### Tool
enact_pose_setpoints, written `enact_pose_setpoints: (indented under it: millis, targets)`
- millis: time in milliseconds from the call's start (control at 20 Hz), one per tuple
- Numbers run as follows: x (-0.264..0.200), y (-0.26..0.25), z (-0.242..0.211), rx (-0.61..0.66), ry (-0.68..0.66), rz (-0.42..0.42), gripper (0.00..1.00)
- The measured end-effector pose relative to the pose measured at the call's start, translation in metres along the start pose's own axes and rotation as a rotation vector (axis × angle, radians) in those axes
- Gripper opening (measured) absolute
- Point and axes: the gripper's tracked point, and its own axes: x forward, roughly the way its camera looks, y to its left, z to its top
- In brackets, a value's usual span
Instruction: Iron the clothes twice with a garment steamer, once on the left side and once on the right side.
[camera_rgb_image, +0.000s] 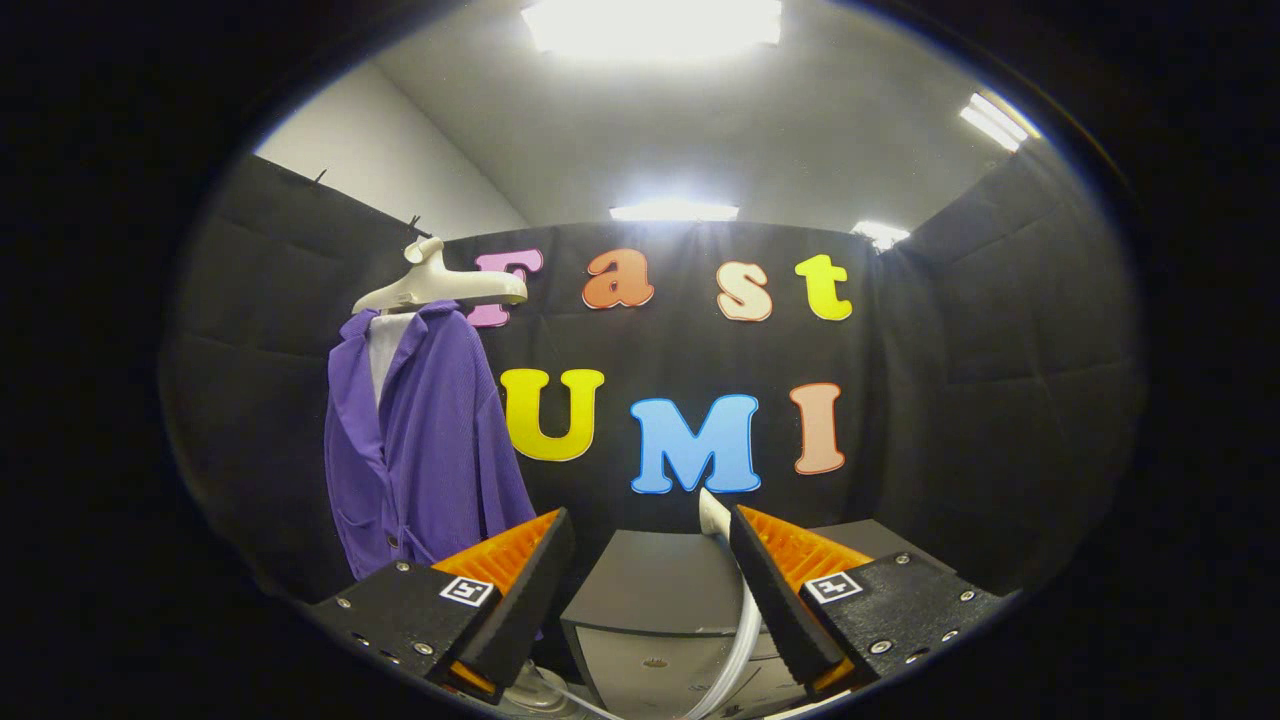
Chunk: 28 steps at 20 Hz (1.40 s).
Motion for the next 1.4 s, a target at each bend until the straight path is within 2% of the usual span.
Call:
enact_pose_setpoints:
  millis: [350,750,1150,1400]
  targets:
    - [0.077,-0.041,-0.003,0.108,0.038,0.026,0.96]
    - [0.164,-0.086,-0.039,0.176,0.139,0.032,0.96]
    - [0.224,-0.106,-0.075,0.262,0.221,0.056,0.95]
    - [0.251,-0.105,-0.099,0.369,0.309,0.100,0.95]
